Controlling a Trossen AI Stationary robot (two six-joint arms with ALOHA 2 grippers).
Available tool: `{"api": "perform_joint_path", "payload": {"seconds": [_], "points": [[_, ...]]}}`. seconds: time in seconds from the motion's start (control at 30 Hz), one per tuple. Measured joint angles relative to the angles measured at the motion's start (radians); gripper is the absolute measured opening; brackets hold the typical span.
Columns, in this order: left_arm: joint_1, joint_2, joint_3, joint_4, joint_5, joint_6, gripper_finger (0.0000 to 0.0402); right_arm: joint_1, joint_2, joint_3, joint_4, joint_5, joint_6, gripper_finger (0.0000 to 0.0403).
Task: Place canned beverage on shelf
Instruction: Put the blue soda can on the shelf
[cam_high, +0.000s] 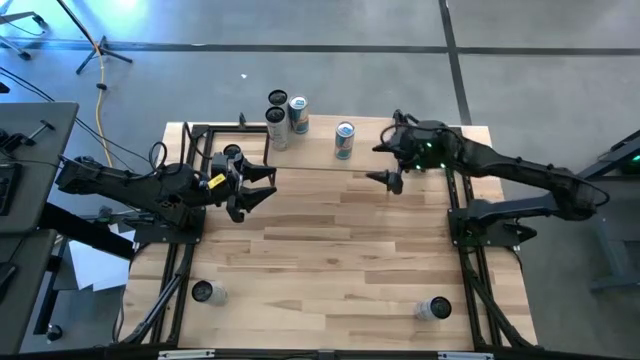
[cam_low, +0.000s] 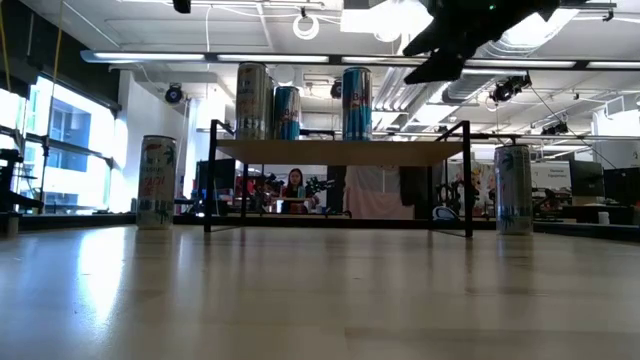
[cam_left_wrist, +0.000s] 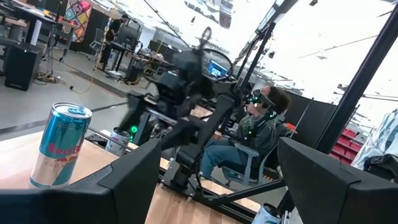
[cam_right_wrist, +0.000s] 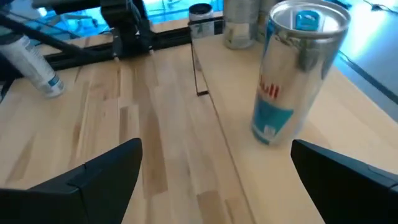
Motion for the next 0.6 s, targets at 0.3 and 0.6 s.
{"api": "perform_joint_path", "payload": {"seconds": [0.3,0.6], "points": [[0.0,0.0,0.0,0.0,0.0,-0.001,0.0296,-0.164,0.174,0.0,0.234,-0.12,-0.056,0.0398],[0.0,0.0,0.0,0.0,0.0,-0.001,0.0296,-0.22,0.303,0.0,0.442,-0.307,-0.054,0.0398]]}}
